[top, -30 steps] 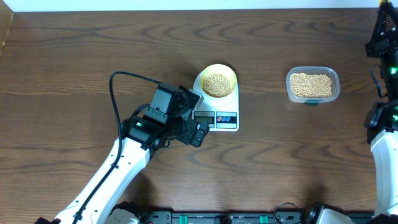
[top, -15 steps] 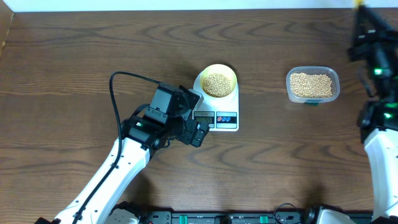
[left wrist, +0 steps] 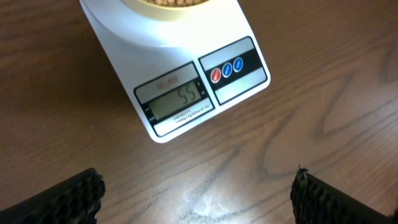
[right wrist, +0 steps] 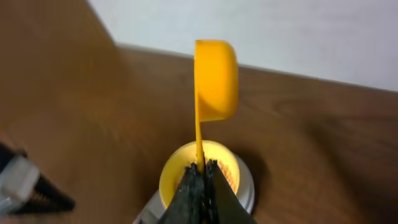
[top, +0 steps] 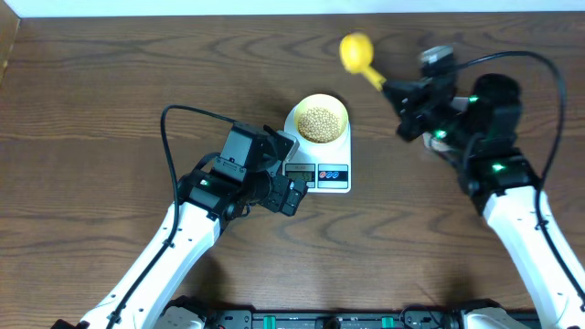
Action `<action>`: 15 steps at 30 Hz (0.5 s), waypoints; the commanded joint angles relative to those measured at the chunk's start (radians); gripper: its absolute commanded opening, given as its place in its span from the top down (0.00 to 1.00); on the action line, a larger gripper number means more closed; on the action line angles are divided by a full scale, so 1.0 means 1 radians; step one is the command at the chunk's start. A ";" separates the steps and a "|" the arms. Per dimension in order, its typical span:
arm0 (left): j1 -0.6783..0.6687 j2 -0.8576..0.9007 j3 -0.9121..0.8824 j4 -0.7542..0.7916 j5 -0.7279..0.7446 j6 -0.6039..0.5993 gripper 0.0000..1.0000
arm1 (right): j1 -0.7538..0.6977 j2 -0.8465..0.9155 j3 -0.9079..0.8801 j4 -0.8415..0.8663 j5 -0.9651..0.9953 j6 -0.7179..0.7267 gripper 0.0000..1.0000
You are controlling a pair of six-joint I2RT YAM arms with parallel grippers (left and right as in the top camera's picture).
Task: Scoop item into bowl and weigh 50g on scale
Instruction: 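Carry the scoop left over the yellow bowl on the scale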
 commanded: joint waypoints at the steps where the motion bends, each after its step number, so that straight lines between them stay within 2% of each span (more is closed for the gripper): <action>1: -0.001 0.006 0.015 -0.005 0.008 0.009 0.02 | 0.068 -0.006 0.002 -0.053 0.144 -0.149 0.99; 5: -0.001 0.006 0.015 -0.006 0.008 0.009 0.02 | 0.127 0.001 0.002 -0.120 0.209 -0.187 0.99; 15: -0.001 0.006 0.015 -0.006 0.008 0.010 0.02 | 0.203 0.131 0.002 -0.072 0.246 -0.187 0.99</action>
